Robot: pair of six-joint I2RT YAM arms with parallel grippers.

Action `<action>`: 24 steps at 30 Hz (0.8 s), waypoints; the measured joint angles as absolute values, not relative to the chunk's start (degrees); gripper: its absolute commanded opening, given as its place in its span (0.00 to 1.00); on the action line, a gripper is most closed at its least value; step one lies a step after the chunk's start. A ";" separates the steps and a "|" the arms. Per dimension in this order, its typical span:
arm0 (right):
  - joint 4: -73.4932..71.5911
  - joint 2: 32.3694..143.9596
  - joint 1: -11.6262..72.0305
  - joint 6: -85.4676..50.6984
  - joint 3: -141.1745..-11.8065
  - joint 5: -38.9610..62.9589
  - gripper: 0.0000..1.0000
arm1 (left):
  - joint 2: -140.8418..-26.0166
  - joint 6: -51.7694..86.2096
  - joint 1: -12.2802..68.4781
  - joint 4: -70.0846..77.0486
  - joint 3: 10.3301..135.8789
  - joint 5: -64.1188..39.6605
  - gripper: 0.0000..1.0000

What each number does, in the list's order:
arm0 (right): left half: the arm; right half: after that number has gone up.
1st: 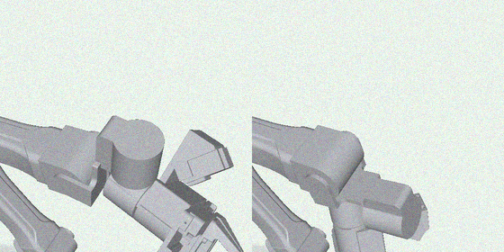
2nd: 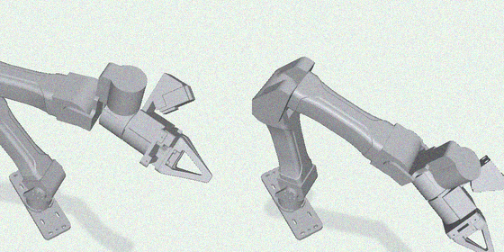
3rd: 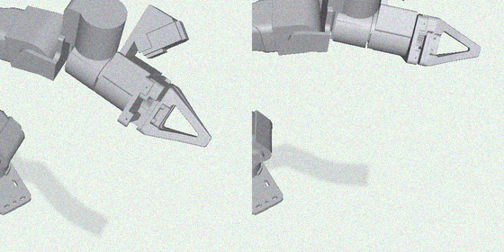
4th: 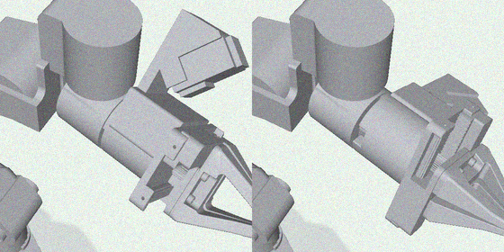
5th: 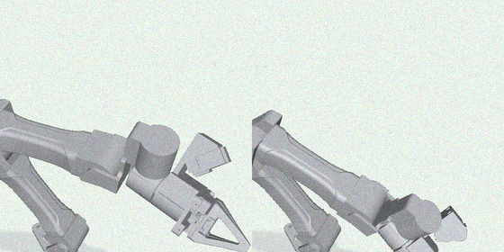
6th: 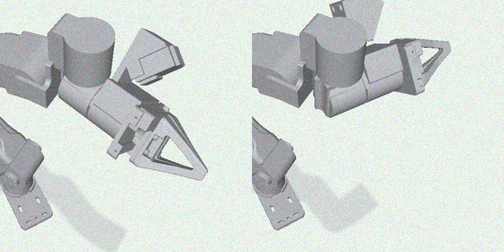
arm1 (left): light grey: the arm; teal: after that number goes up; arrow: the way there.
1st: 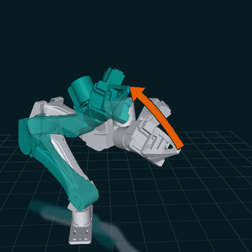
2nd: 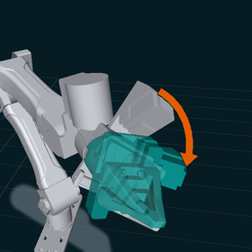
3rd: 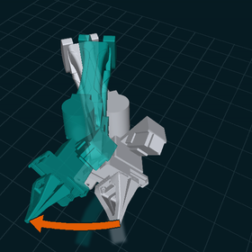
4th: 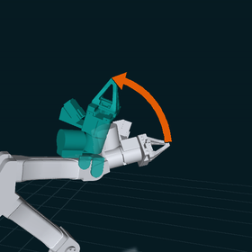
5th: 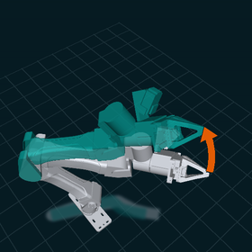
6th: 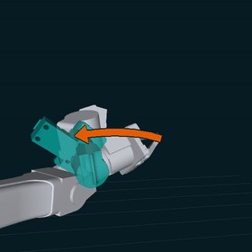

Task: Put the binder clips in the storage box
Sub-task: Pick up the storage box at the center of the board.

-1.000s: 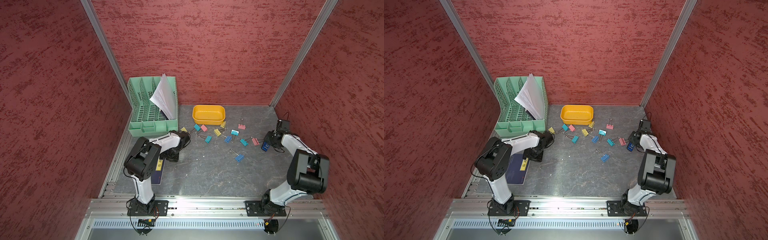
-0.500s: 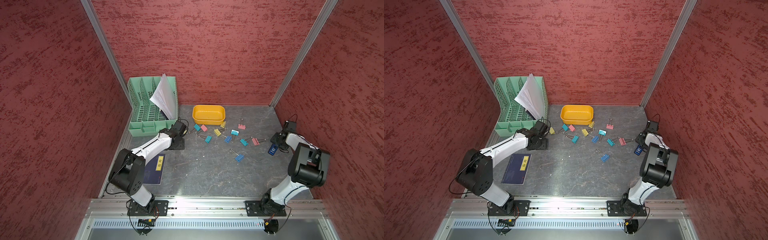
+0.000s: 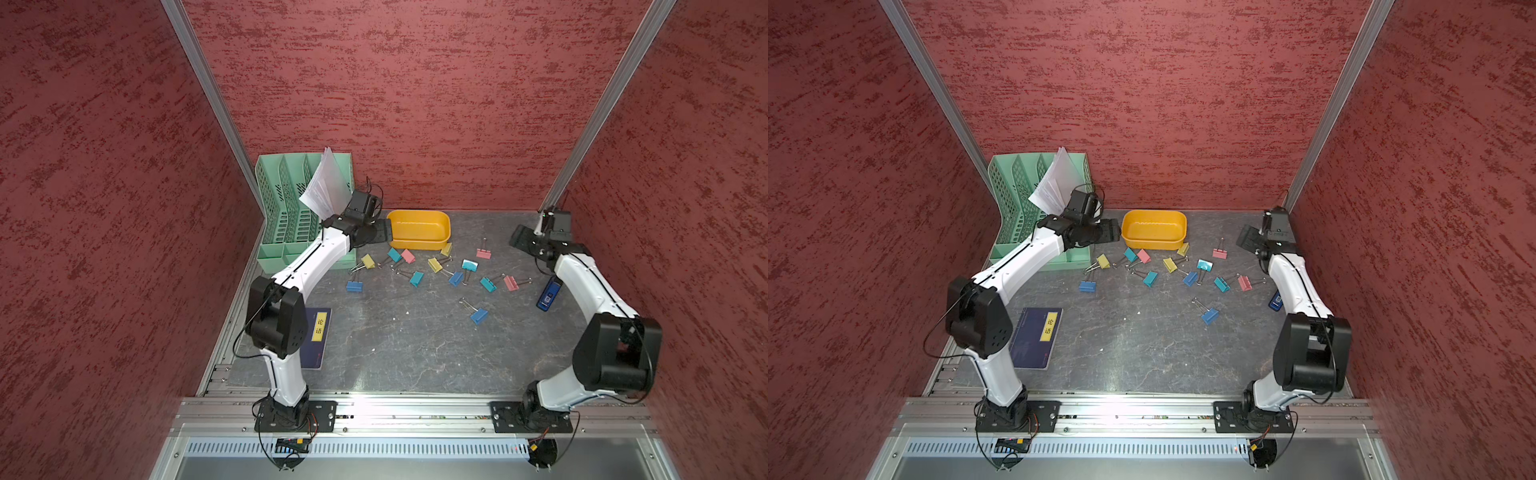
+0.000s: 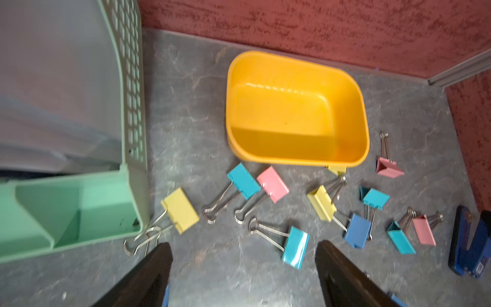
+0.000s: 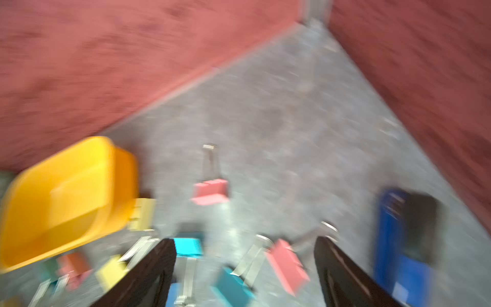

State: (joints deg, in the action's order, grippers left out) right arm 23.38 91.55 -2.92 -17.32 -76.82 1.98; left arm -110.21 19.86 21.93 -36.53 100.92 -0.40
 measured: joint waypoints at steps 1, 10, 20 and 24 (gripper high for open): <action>22.94 93.58 0.10 -16.95 -79.85 3.33 0.86 | -112.49 19.64 21.45 -35.81 102.80 -0.67 0.88; 27.24 118.91 9.82 -16.75 -101.75 7.11 0.83 | -131.55 16.91 19.05 -38.09 118.58 -3.84 0.86; 31.75 130.13 10.68 -17.37 -107.63 7.81 0.80 | -136.09 15.97 19.18 -38.63 122.65 -7.16 0.86; 31.57 131.55 10.68 -17.45 -110.69 7.81 0.80 | -137.75 15.64 19.55 -38.63 127.11 -7.57 0.85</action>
State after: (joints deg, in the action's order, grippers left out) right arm 31.57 131.55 10.68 -17.45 -110.69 7.81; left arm -137.75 15.64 19.55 -38.63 127.11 -7.57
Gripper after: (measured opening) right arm 0.797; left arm 0.857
